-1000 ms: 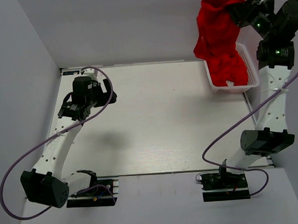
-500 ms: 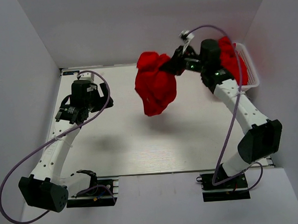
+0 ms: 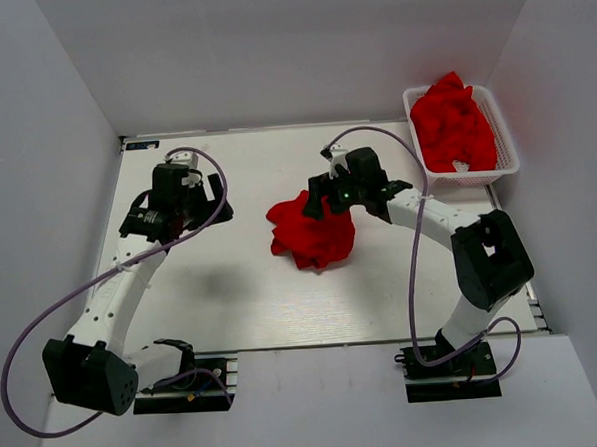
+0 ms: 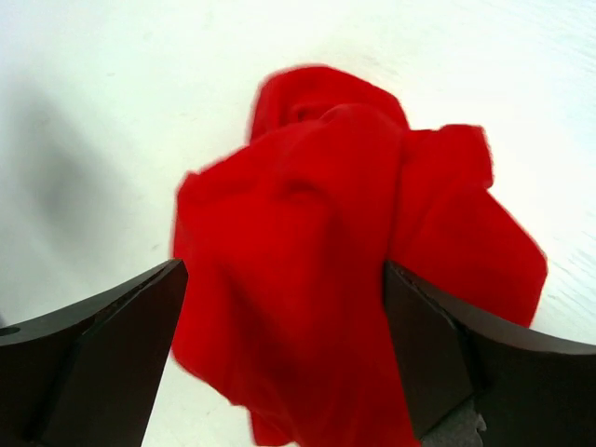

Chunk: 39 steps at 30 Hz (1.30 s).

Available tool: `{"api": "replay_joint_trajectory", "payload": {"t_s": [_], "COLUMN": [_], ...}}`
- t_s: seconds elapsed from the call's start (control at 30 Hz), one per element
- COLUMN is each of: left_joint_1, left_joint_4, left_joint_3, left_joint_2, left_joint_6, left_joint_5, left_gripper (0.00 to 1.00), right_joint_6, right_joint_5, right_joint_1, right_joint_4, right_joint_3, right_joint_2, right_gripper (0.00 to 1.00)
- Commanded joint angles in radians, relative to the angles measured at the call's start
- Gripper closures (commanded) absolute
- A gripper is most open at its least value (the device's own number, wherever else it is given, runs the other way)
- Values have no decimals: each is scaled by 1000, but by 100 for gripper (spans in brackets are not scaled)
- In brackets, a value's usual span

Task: Fold and stack the t-shirts
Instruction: Move the tshirt to the center of the board, then flatten out the tshirt

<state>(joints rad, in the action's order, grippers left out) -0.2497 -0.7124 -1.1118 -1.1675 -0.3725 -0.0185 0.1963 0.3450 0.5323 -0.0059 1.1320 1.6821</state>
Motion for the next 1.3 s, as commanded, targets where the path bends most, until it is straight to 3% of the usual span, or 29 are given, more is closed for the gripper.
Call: {"api": "replay_joint_trajectory", "payload": {"t_s": [0.0, 0.33, 0.7, 1.0, 1.27], "left_joint_1": [6, -14, -34, -105, -151], "left_joint_4": [33, 92, 235, 297, 384], "left_joint_3": [9, 50, 118, 98, 87], "left_joint_2": [-14, -46, -257, -435, -531], "left_joint_6": [17, 80, 148, 149, 139], "left_joint_5": [52, 193, 466, 401, 379], "left_gripper": [0, 0, 4, 11, 14], "right_joint_6": [-23, 20, 74, 123, 207], "right_joint_5": [-142, -244, -337, -380, -356], "right_joint_1": [6, -3, -18, -45, -92], "right_joint_4": [-29, -54, -94, -141, -121], "right_joint_3": [54, 11, -152, -169, -130], "right_joint_2": [-7, -211, -328, -328, -208], "right_gripper": [10, 10, 10, 10, 10]}}
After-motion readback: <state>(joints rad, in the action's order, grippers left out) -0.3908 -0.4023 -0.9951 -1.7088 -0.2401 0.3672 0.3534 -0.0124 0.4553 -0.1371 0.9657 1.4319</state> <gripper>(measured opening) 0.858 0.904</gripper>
